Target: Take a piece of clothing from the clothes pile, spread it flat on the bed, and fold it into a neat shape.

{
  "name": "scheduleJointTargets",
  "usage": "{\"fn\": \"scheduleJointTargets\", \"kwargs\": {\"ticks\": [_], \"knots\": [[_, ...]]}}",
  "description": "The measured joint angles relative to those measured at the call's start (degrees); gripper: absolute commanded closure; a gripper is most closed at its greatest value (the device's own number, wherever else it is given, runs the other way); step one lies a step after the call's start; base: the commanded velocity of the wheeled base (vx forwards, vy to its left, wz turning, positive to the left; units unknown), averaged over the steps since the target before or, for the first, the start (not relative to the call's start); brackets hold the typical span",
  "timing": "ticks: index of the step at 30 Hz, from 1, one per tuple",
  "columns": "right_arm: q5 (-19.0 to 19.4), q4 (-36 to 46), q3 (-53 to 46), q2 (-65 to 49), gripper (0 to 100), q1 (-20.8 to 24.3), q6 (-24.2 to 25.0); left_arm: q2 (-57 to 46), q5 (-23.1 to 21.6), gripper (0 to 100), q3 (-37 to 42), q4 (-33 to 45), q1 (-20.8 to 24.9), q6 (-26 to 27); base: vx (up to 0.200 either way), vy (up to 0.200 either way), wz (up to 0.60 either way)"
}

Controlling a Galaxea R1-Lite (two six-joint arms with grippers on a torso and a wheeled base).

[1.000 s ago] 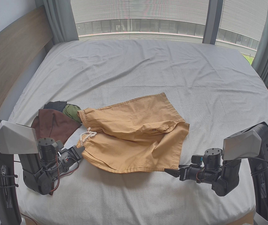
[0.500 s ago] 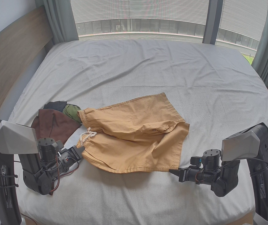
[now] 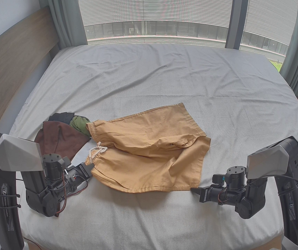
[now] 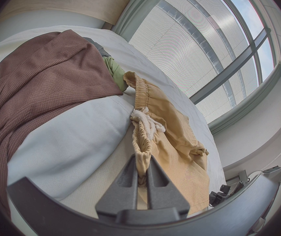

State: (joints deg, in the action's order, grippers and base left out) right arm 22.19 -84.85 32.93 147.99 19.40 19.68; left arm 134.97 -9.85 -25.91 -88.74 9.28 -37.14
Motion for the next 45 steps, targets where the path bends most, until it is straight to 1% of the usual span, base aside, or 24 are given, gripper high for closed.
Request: {"fn": "scheduleJointTargets", "kwargs": {"ticks": [1, 2, 16, 17, 30, 36, 39, 45], "knots": [[0.0, 0.0, 0.0, 0.0, 100, 0.0, -0.1, 0.0, 0.0, 100, 0.0, 0.0, 0.0, 0.0, 0.0, 0.0, 0.0], [0.0, 0.0, 0.0, 0.0, 0, 0.0, -0.1, 0.0, 0.0, 100, 0.0, 0.0, 0.0, 0.0, 0.0, 0.0, 0.0], [-1.2, -2.0, 1.8, 0.3, 0, 0.0, 0.1, 0.1, 0.0, 100, 0.0, 0.0, 0.0, 0.0, 0.0, 0.0, 0.0], [-1.3, -2.0, 1.8, 0.4, 100, 0.0, 0.1, 0.1, 0.0, 100, 0.0, 0.0, 0.0, 0.0, 0.0, 0.0, 0.0], [-1.5, -1.6, 1.8, 1.1, 100, 0.0, 0.0, 0.1, 0.0, 100, 0.0, 0.0, 0.0, 0.0, 0.0, 0.0, 0.0], [-1.4, -1.0, -0.5, -0.1, 100, -0.2, 0.0, -0.2, -0.1, 100, 1.1, -0.1, -0.4, 0.3, 0.0, 0.0, 0.0], [-1.4, -1.0, -2.8, -1.6, 100, -0.3, -0.1, -0.7, -0.3, 100, 2.5, -0.1, -0.6, 2.2, 0.0, 0.0, 0.0], [-1.4, -1.2, -8.0, -4.4, 100, -0.7, -1.1, -1.4, -0.5, 100, 7.0, -0.1, -0.7, 9.2, 0.0, 0.0, 0.0]]}}
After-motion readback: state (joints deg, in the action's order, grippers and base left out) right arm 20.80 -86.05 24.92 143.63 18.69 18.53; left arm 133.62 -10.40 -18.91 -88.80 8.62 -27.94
